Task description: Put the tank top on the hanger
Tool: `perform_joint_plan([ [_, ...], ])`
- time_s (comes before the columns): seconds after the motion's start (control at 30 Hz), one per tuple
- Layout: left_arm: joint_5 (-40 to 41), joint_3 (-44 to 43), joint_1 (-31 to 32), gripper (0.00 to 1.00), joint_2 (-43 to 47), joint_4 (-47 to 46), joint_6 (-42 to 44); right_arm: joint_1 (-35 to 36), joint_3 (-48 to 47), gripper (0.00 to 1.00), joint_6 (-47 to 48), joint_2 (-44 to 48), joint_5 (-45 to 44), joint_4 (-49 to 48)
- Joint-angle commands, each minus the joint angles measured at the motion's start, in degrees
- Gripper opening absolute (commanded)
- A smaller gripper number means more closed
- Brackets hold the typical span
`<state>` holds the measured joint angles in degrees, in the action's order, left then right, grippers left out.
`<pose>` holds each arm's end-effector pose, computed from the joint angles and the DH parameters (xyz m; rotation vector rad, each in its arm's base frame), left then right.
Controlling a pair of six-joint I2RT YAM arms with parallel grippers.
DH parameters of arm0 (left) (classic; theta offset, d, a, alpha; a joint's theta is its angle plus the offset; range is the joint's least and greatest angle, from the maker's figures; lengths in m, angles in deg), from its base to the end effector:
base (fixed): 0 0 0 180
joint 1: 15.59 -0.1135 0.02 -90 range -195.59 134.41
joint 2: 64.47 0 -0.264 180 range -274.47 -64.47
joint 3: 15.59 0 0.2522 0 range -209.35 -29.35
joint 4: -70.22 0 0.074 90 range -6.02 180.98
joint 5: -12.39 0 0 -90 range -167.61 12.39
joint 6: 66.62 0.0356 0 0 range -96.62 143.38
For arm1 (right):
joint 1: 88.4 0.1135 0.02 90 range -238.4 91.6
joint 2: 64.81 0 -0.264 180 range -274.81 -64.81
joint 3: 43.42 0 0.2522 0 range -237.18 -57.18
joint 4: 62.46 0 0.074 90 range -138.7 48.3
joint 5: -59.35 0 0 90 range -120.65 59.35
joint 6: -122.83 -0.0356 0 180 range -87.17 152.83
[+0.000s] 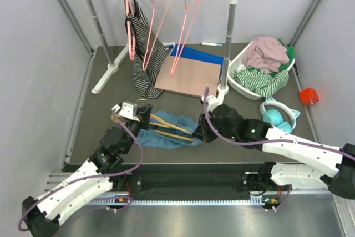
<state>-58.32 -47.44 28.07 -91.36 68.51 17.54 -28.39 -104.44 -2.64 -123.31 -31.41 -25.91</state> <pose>0.1113 -0.0900 0.2672 0.2081 1.4627 -0.4588 0.1128 0.1945 0.2884 -0.4853 2.2698 0.9025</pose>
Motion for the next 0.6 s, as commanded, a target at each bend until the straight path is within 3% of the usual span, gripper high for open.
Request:
perform_joint_plan([
  [0.0,-0.5,0.2,0.0,0.0,0.0,-4.8,0.4,1.9,-4.7,0.0,2.2,-4.6,3.6,-7.2],
  [0.27,0.1,0.3,0.0,0.0,0.5,-4.6,0.4,6.2,-10.6,0.0,3.4,-14.6,6.8,-11.9],
  [0.57,1.6,0.9,0.0,0.0,2.9,-4.2,0.1,7.4,-12.5,0.0,3.1,-18.0,6.4,-14.4],
])
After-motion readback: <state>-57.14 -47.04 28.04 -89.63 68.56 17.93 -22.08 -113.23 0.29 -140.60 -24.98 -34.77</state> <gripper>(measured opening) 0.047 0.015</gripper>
